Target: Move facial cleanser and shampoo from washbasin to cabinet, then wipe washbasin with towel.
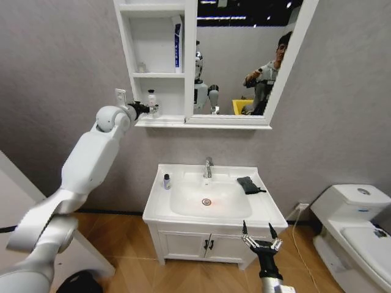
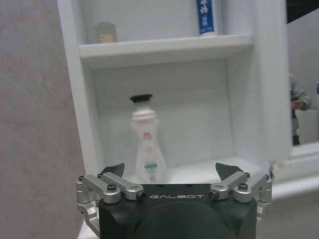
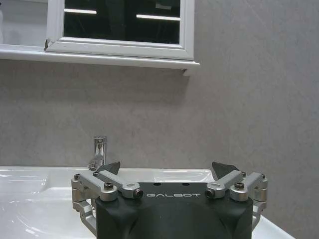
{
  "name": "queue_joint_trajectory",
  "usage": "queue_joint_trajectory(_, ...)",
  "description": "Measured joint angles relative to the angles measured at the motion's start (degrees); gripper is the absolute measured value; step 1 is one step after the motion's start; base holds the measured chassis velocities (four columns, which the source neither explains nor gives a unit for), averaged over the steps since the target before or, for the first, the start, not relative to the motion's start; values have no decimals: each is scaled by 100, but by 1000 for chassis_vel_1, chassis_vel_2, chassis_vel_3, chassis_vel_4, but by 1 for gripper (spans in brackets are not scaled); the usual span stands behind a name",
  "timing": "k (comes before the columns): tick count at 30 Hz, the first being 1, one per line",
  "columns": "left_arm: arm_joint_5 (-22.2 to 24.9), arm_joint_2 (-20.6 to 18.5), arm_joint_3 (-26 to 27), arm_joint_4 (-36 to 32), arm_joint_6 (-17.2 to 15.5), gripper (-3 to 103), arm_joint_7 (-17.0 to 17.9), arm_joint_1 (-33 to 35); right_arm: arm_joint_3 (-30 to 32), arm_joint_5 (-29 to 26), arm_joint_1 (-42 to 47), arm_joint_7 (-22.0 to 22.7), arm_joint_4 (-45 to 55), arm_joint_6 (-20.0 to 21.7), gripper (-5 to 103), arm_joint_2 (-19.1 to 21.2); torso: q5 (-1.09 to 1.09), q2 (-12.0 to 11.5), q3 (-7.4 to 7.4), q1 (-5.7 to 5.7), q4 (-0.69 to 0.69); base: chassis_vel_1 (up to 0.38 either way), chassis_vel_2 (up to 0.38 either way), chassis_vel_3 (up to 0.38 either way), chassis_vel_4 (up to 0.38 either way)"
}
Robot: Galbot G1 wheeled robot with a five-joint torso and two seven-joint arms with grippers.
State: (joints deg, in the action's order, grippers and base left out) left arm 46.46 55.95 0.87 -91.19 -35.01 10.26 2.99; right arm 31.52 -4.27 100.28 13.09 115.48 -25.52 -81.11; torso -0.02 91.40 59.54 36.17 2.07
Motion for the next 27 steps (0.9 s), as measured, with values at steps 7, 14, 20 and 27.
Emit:
queue_joint_trajectory(7, -78, -345, 78, -1407, 1212, 100, 367, 1712, -37, 43, 29, 0, 11, -2, 100, -162, 5, 1, -1, -2, 0, 0, 0, 0, 0)
queue_joint_trajectory(14, -1372, 115, 339, -1061, 1846, 100, -103, 3814, -19, 5, -5, 3, -8, -2, 100, -193, 2, 1, 1, -1, 3, 0, 0, 0, 0)
queue_joint_trajectory(20, -2242, 648, 305, 23, 2317, 98, -588, 4030, -38, -2, 8, 4, -8, -3, 100, -251, 2, 0, 1, 0, 2, 0, 0, 0, 0)
queue_joint_trajectory(27, -2639, 1311, 283, 1180, 2582, 98, -887, 3647, 25, -53, 124, 4, 53, -83, 100, -247, 3, 0, 1, 0, 1, 0, 0, 0, 0)
